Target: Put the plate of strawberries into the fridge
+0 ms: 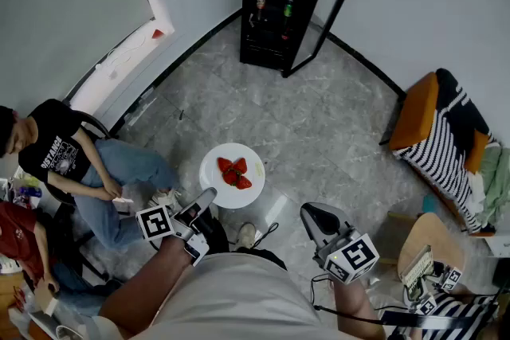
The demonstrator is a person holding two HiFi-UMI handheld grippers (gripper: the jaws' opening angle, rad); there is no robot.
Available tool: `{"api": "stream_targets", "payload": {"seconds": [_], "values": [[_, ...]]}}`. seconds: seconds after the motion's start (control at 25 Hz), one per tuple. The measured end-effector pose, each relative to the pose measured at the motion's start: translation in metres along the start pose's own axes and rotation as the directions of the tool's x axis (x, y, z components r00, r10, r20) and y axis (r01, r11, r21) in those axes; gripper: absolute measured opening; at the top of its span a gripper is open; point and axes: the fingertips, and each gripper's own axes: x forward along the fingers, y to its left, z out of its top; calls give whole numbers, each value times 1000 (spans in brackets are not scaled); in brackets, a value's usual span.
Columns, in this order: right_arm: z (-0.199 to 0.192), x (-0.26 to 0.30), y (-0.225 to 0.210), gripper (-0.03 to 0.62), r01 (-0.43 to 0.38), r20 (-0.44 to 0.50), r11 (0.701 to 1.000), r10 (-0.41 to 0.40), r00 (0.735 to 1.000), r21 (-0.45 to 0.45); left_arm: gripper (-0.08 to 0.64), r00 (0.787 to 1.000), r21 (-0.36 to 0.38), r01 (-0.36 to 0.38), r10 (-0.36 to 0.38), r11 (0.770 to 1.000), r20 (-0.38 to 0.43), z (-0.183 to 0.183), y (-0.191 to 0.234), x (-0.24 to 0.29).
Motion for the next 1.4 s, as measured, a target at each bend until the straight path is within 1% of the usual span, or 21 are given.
{"api": "stream_targets", "payload": {"seconds": [0.12, 0.2, 0.32, 0.44, 0.52, 0.6, 0.64, 0.76, 0.8, 0.88, 0.96, 1.12, 1.24, 1.36, 1.4], "values": [[0, 0, -1, 28, 14, -10, 1000, -14, 1000, 4, 21, 1000, -19, -20, 19, 1000, -13, 1, 7, 2], [4, 10, -4, 28, 15, -2, 1000, -15, 1000, -2, 21, 1000, -16, -20, 20, 1000, -15, 11, 11, 8], [12, 34, -18, 28, 11, -6, 1000, -12, 1000, -28, 21, 1000, -14, 13, -13, 1000, -15, 32, 14, 29], [22, 62, -37, 28, 25, -54, 998, -28, 998, -58, 21, 999, -36, 25, -25, 999, -25, 58, 17, 52], [36, 82, -46, 29, 33, -77, 995, -40, 996, -93, 21, 999, -43, 34, -36, 999, -38, 79, 16, 67], [51, 99, -53, 31, 43, -76, 994, -51, 996, -102, 21, 997, -55, 57, -60, 997, -51, 96, 10, 81], [58, 107, -57, 31, 47, -71, 994, -54, 996, -98, 21, 997, -51, 55, -58, 997, -60, 104, 10, 86], [77, 129, -67, 37, 64, -49, 992, -70, 996, -112, 21, 996, 40, -2, 5, 999, -90, 132, 22, 95], [84, 136, -71, 51, 74, -44, 989, -80, 996, -126, 21, 995, 56, -7, 12, 998, -95, 141, 23, 100], [95, 147, -77, 103, 94, -37, 985, -100, 994, -147, 21, 995, 62, 2, 4, 998, -104, 156, 23, 110], [105, 160, -81, 107, 100, -28, 983, -106, 994, -156, 21, 993, 64, 10, -2, 998, -118, 171, 24, 118], [113, 194, -86, 106, 93, -33, 984, -100, 994, -152, 21, 991, 56, -1, 9, 998, -131, 206, 32, 136], [116, 206, -96, 106, 88, -53, 987, -96, 994, -136, 21, 993, -3, 21, -21, 1000, -119, 215, 32, 151], [117, 212, -116, 106, 99, -45, 992, -103, 994, -83, 21, 992, 34, -10, 14, 999, -125, 226, 43, 169], [117, 212, -123, 106, 99, -47, 992, -103, 994, -78, 21, 992, 33, -12, 16, 999, -128, 227, 45, 177]]}}
